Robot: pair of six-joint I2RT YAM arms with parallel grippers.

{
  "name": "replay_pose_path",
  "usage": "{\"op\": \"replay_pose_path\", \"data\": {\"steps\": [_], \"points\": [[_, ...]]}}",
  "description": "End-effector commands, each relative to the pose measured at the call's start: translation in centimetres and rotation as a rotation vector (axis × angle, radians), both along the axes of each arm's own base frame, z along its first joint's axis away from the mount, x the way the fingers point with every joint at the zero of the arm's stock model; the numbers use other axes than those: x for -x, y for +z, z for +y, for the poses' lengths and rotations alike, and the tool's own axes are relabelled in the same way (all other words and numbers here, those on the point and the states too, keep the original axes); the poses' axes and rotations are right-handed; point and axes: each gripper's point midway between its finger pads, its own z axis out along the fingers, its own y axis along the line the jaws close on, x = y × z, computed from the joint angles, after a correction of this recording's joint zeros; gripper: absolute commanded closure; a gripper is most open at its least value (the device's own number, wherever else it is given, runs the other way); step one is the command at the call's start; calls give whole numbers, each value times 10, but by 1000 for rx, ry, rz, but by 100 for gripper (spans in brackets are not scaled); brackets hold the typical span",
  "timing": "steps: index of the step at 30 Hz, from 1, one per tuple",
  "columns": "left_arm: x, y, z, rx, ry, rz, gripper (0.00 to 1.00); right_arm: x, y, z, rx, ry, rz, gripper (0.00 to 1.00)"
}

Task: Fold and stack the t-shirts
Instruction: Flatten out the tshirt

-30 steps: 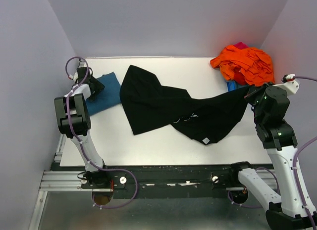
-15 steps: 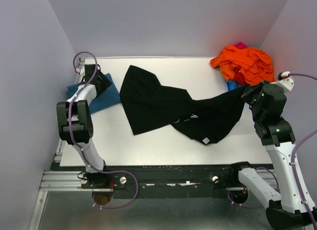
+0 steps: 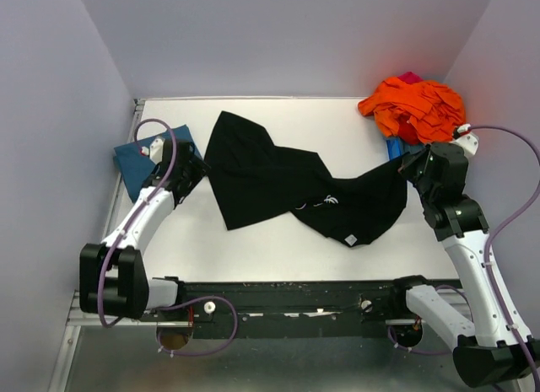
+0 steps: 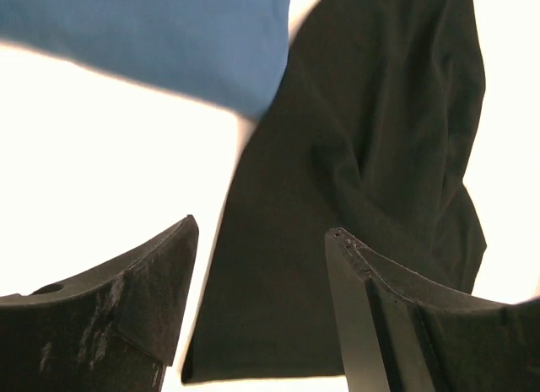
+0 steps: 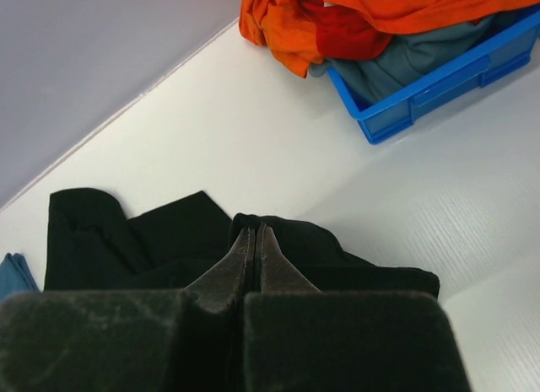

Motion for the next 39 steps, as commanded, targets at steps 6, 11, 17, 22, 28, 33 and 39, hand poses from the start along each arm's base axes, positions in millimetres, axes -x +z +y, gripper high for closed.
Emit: {"op": "replay_pose_path", "data": {"steps": [6, 11, 17, 22, 28, 33, 39], "points": [[76, -7, -19, 3, -10, 92, 25, -4, 2, 7, -34, 29, -41, 99], [98, -28, -47, 23, -129, 135, 29, -4, -4, 8, -37, 34, -33, 99], [105, -47, -81, 67, -196, 158, 41, -4, -8, 8, -37, 34, -35, 99], [103, -57, -88, 73, -177, 162, 42, -2, -8, 7, -34, 29, -40, 99], [106, -71, -89, 51, -179, 225, 43, -1, -9, 7, -31, 28, -41, 99], [108, -77, -91, 55, -194, 228, 44, -1, -7, 6, -28, 30, -46, 99], [114, -91, -98, 67, -224, 282, 44, -4, -10, 8, -32, 35, -38, 99]]}}
